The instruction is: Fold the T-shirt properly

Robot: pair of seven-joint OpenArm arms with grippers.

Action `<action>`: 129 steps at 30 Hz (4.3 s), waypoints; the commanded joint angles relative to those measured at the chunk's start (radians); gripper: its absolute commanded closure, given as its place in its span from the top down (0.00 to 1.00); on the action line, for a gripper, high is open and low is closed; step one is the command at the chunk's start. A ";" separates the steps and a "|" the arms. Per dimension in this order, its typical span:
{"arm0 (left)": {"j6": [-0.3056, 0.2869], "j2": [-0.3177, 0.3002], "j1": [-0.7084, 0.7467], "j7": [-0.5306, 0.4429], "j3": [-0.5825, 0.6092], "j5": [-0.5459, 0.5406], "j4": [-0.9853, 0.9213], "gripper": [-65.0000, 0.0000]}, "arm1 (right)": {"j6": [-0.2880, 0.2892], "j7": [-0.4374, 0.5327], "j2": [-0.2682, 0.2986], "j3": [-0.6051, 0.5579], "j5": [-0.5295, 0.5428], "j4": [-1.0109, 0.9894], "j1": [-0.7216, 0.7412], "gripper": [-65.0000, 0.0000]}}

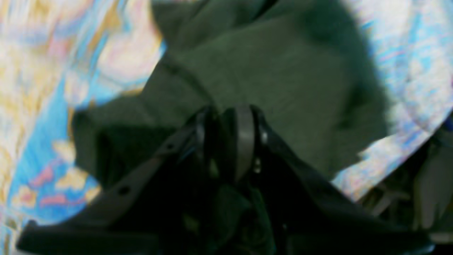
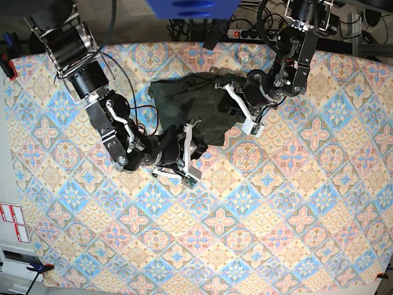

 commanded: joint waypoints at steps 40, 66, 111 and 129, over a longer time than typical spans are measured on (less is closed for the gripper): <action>-0.007 -0.096 0.198 -0.117 -0.035 0.104 0.186 0.13 | 0.004 0.022 -0.196 -0.225 -0.232 -0.202 0.117 0.42; -0.007 -0.100 0.214 -0.118 -0.091 0.101 0.187 0.13 | 0.004 0.017 -0.228 -0.218 -0.281 -0.394 0.112 0.06; -0.007 -0.099 0.194 -0.120 -0.092 0.103 0.187 0.13 | 0.004 -0.027 -0.164 -0.099 -0.278 -0.171 0.109 0.32; -0.007 -0.097 0.191 -0.120 -0.092 0.103 0.187 0.13 | 0.004 0.028 -0.164 -0.092 -0.278 -0.210 0.109 0.05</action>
